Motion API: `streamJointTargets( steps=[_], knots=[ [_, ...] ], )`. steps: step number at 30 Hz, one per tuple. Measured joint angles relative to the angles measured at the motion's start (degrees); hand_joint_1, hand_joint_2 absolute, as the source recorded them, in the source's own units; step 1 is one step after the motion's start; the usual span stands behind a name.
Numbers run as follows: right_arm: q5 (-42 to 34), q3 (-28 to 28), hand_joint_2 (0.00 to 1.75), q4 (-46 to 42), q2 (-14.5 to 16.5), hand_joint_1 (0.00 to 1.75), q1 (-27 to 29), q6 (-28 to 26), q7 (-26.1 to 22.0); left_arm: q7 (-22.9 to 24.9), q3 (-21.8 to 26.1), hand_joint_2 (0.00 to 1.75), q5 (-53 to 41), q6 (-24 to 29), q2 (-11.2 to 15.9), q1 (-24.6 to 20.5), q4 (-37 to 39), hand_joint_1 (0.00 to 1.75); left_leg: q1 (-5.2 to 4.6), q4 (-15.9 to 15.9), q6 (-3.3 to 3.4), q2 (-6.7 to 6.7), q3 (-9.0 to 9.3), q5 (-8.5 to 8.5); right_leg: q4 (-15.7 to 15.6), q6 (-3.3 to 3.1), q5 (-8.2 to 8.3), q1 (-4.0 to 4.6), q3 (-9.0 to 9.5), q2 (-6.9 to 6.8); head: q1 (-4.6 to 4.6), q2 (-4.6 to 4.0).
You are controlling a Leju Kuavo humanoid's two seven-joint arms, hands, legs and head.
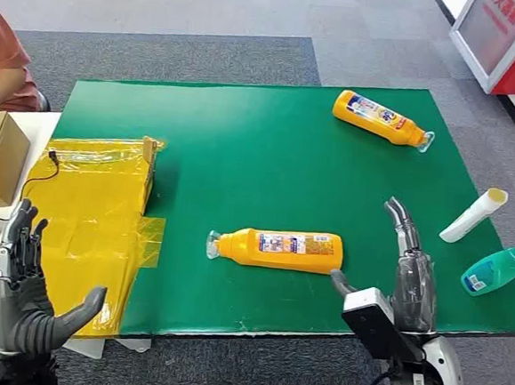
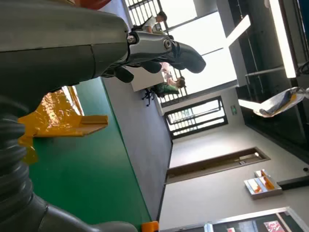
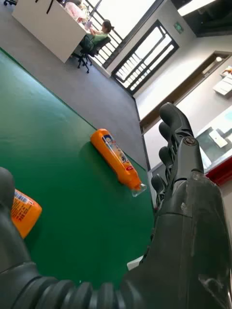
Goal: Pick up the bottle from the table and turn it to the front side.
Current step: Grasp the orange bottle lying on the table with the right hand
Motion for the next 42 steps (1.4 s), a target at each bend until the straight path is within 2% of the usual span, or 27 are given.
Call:
streamJointTargets(
  steps=[13, 19, 26, 31, 36, 42],
  knots=[
    [1.1, 0.0, 1.75, 0.0, 0.0, 0.00, 0.3, 0.4, 0.9, 0.5, 0.0, 1.75, -0.6, 0.0, -0.2, 0.2, 0.0, 0.00, 0.00, 0.0, -0.01, 0.00, 0.00, -0.01, 0.0, -0.01, -0.01, 0.00, 0.00, 0.00, 0.01, 0.00],
    [10.2, 0.4, 1.75, 0.8, -1.1, 0.00, 0.7, 3.3, 8.7, 1.3, 0.0, 1.75, -0.5, -1.8, -0.3, 0.1, -0.4, 0.00, 0.00, 0.0, 0.00, 0.00, 0.00, -0.01, 0.0, 0.00, -0.01, 0.00, 0.00, 0.00, 0.01, 0.00],
    [14.3, 1.7, 1.75, 3.4, -2.0, 0.00, -0.7, 6.1, 12.6, 2.4, -0.3, 1.75, -0.6, -2.6, -0.3, -1.0, -0.4, 0.00, 0.00, 0.0, -0.01, 0.00, 0.01, -0.01, 0.0, -0.01, -0.01, 0.00, 0.00, 0.00, 0.00, 0.00],
    [20.4, 4.3, 1.75, 11.0, -2.8, 0.00, -5.4, 10.6, 17.6, 4.0, -2.3, 1.75, -0.7, -5.1, 0.1, -5.0, 0.1, 0.00, 0.00, 0.0, 0.00, 0.00, 0.01, 0.05, 0.0, -0.01, 0.07, 0.00, 0.00, 0.00, 0.02, 0.00],
    [21.4, 8.0, 1.75, 22.6, -2.9, 0.00, -12.7, 11.8, 18.0, 5.4, -6.8, 1.75, -1.2, -5.3, 0.7, -10.6, 2.1, 0.00, -0.01, 0.0, 0.03, 0.00, 0.00, 0.19, 0.0, 0.03, 0.20, -0.01, 0.01, 0.00, 0.01, 0.00],
    [21.5, 11.2, 1.75, 31.7, -2.8, 0.00, -19.3, 12.0, 18.0, 6.5, -10.4, 1.75, 2.1, -5.9, 1.4, -14.6, 3.5, 0.00, -0.01, 0.0, 0.03, 0.01, -0.01, 0.22, 0.0, 0.04, 0.21, -0.01, -0.01, 0.00, 0.01, 0.00]
  ],
)
